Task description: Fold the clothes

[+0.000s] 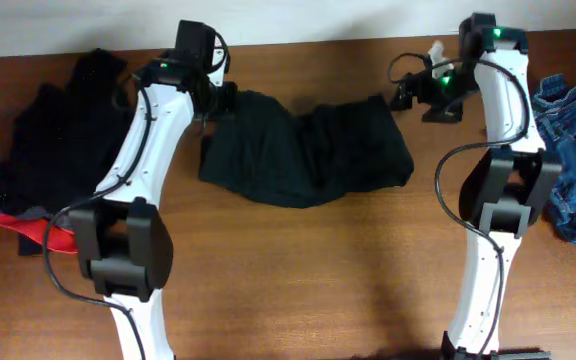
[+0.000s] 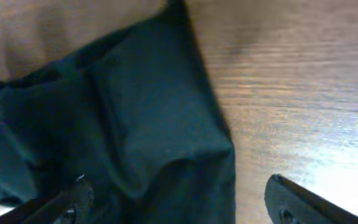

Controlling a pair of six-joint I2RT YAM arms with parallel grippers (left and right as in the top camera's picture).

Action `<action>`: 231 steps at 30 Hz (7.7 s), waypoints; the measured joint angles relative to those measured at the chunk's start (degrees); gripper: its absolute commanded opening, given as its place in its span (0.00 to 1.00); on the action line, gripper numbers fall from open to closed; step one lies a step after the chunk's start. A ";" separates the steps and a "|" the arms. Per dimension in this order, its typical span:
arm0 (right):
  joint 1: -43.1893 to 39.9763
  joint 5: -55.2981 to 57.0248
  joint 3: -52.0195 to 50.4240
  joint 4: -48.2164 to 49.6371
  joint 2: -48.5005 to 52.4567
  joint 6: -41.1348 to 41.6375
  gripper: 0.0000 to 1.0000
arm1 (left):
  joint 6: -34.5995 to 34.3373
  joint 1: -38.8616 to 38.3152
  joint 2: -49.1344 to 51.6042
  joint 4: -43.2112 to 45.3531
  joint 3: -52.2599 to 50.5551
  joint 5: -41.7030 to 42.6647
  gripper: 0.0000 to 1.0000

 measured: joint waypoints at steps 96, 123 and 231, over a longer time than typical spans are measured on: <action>31.91 15.37 18.18 -3.52 -1.14 5.77 0.06 | -1.92 14.86 -18.12 -16.70 -3.06 4.70 0.01; 31.15 12.00 18.18 -3.48 -1.14 6.49 0.04 | -2.60 8.41 -17.53 27.06 -42.47 22.29 0.01; 31.95 9.09 1.53 14.40 -10.88 16.94 0.04 | -11.30 12.52 -34.27 33.88 -42.82 22.71 0.01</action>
